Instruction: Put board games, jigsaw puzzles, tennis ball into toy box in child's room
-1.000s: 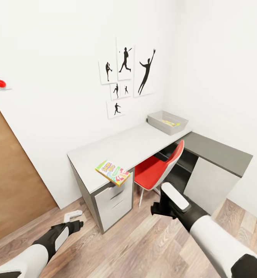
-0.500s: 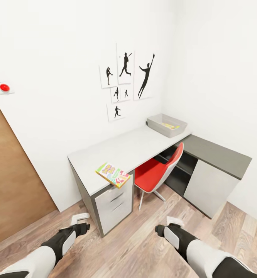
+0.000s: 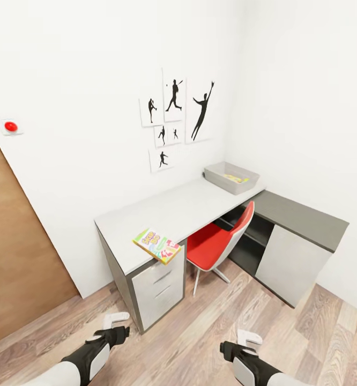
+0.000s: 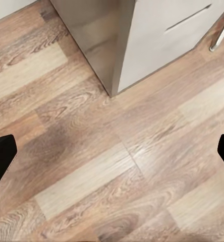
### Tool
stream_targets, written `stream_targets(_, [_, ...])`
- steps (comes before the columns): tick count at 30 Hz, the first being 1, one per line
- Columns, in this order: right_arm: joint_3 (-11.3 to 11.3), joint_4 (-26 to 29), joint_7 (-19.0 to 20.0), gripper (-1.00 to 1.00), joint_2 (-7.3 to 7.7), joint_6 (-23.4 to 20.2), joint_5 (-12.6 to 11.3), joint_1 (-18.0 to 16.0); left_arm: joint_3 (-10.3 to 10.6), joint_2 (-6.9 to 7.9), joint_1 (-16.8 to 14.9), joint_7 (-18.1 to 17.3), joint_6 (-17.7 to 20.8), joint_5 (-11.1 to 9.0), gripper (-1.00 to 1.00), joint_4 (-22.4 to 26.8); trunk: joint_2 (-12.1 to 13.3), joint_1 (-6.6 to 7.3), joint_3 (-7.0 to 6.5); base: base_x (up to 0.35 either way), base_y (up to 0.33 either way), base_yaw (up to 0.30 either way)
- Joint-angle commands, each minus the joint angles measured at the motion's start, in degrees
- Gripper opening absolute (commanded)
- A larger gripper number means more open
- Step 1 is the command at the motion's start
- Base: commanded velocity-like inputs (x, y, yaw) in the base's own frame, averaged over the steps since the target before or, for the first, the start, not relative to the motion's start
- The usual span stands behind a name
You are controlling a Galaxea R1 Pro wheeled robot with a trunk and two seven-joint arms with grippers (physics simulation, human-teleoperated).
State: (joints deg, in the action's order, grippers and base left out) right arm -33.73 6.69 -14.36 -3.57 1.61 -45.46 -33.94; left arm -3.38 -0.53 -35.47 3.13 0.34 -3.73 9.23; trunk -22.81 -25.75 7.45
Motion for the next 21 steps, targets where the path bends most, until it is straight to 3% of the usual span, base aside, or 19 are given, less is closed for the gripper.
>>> stream_targets(1, [-0.8,0.0,-0.2,1.0,-0.01,0.4,-0.2,0.2,-0.3,-0.05,0.2,0.0,-0.9,-0.1,1.0,0.0,-0.1,-0.04,0.03,0.0,0.0,0.0])
stream_targets(7, [-1.4,-0.1,-0.2,1.0,-0.11,3.0,1.5,0.6,-0.3,-0.79,0.6,0.0,-2.2,0.4,1.0,0.0,-0.1,-0.04,-0.48,0.0,0.0,0.0])
stream_targets(21, [-1.5,-0.3,-0.2,1.0,-0.12,5.3,1.8,1.3,-0.3,-1.19,1.0,0.0,-2.4,0.4,1.0,-0.1,-0.1,-0.04,-1.63,0.0,0.0,0.0])
